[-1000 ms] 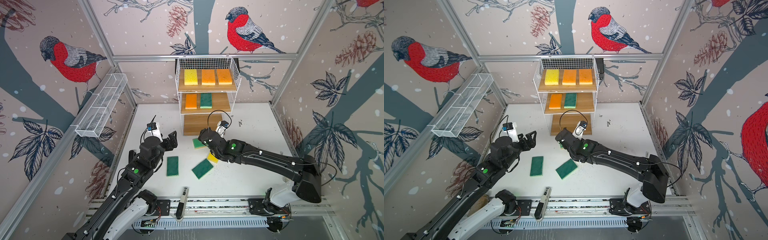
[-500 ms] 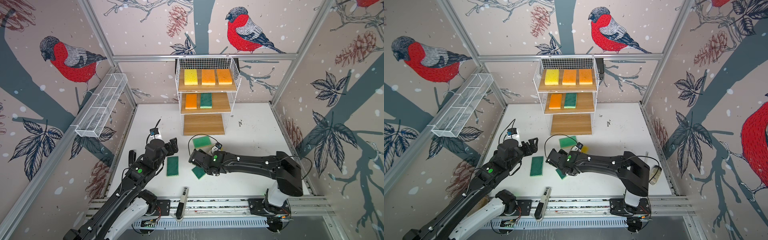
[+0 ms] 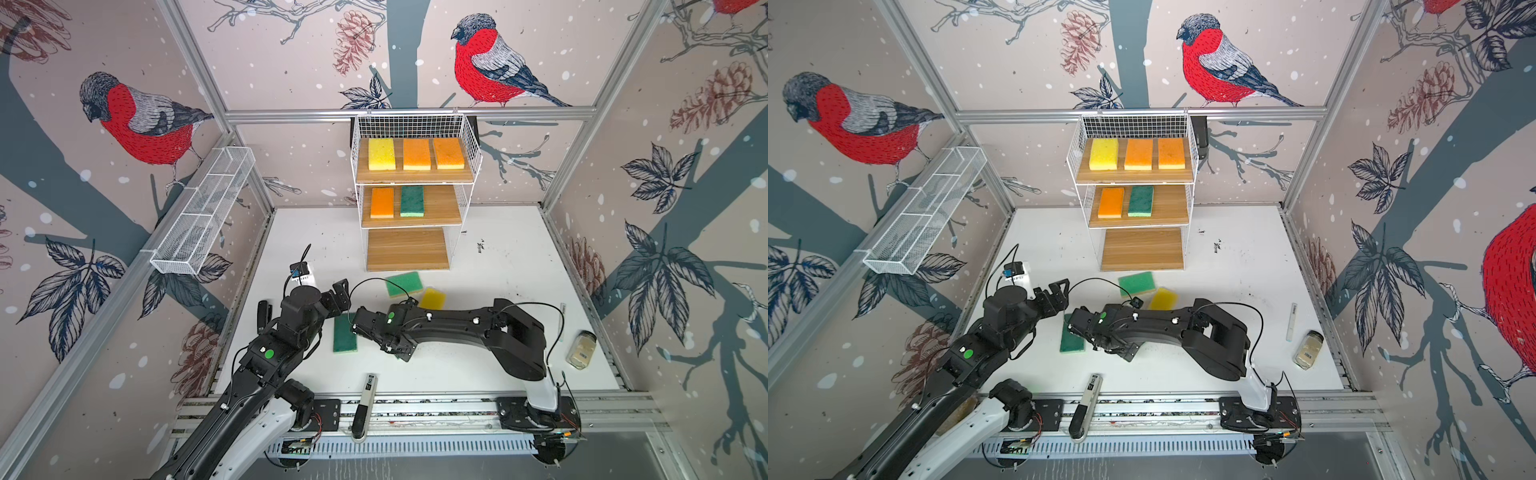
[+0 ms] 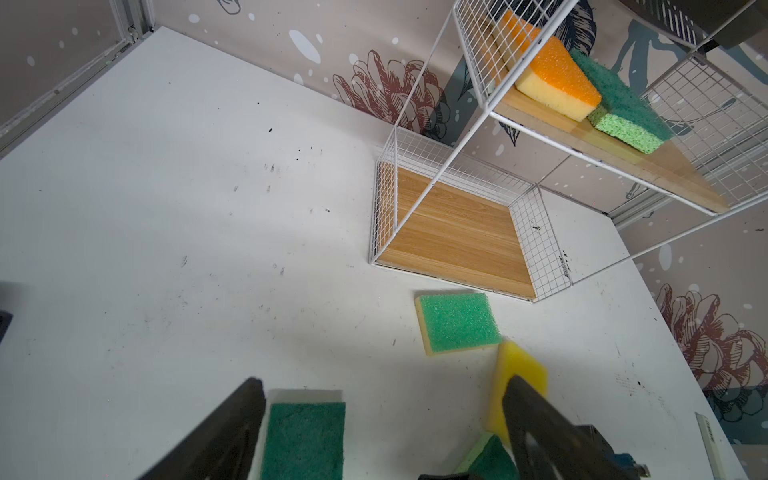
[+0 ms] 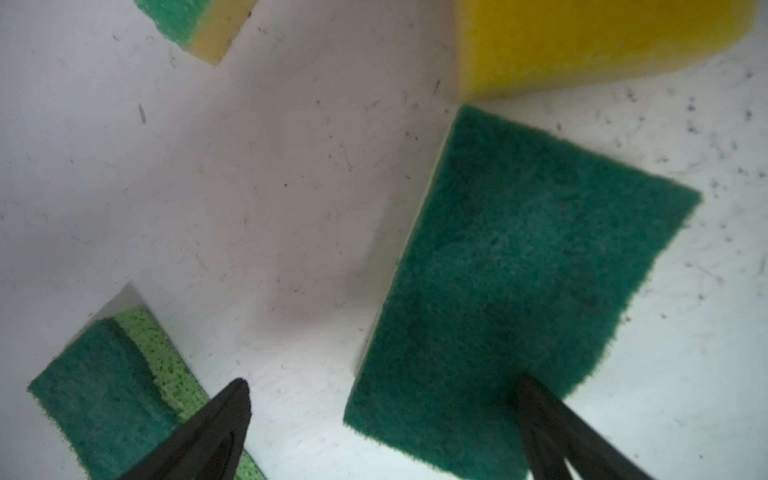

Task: Place and organize the cleaning sponges onto the shelf
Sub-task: 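Close the right gripper on the dark green scouring sponge on the table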

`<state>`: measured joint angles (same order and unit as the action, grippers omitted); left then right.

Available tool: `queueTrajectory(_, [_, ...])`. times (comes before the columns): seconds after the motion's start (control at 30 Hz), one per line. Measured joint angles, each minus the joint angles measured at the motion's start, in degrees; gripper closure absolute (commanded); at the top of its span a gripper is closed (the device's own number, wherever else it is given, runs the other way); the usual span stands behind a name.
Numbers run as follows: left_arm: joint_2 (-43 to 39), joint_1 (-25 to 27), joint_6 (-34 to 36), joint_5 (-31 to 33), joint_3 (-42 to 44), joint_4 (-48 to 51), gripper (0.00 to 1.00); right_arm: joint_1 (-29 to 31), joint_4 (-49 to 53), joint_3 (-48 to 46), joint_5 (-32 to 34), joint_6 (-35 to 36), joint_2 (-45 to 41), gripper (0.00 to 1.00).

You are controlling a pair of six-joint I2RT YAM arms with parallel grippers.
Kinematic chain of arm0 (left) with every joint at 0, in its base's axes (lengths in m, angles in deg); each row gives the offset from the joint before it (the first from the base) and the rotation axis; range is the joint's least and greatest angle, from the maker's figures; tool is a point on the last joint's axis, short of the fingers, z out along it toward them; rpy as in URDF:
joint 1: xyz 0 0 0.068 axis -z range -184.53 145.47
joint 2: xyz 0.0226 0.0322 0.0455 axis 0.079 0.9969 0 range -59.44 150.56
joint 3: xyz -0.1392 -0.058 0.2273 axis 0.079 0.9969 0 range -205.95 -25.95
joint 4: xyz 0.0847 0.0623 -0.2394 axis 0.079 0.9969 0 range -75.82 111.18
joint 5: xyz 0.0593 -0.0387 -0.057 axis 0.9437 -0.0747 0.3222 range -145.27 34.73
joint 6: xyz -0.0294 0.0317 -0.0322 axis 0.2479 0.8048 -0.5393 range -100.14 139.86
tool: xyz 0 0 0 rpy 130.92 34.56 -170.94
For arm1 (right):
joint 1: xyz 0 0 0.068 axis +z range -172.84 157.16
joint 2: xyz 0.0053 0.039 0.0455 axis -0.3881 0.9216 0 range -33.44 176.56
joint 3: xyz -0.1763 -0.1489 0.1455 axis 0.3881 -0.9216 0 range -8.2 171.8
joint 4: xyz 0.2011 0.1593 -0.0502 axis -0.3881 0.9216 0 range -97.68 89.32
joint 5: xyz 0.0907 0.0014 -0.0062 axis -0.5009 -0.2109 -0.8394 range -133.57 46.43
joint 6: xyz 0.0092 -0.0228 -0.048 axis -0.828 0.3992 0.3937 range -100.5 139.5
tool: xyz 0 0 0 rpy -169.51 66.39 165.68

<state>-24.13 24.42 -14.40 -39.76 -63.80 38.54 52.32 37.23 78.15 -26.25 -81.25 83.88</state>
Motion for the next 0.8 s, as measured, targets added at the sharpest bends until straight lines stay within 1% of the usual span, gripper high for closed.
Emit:
queueTrajectory(0.27, [0.3,-0.3,-0.2,-0.4,0.5,0.3,0.09,1.1,3.7,0.8,-1.6,-2.6,-0.1,0.01])
queueTrajectory(0.57, [0.0,-0.4,-0.2,-0.5,0.7,0.3,0.09,1.4,7.8,3.3,-0.1,-3.0,-1.0,0.0])
queueTrajectory(0.8, [0.2,-0.6,-0.2,-1.0,0.7,0.3,0.09,1.7,8.0,0.7,0.2,-4.2,-2.3,0.0])
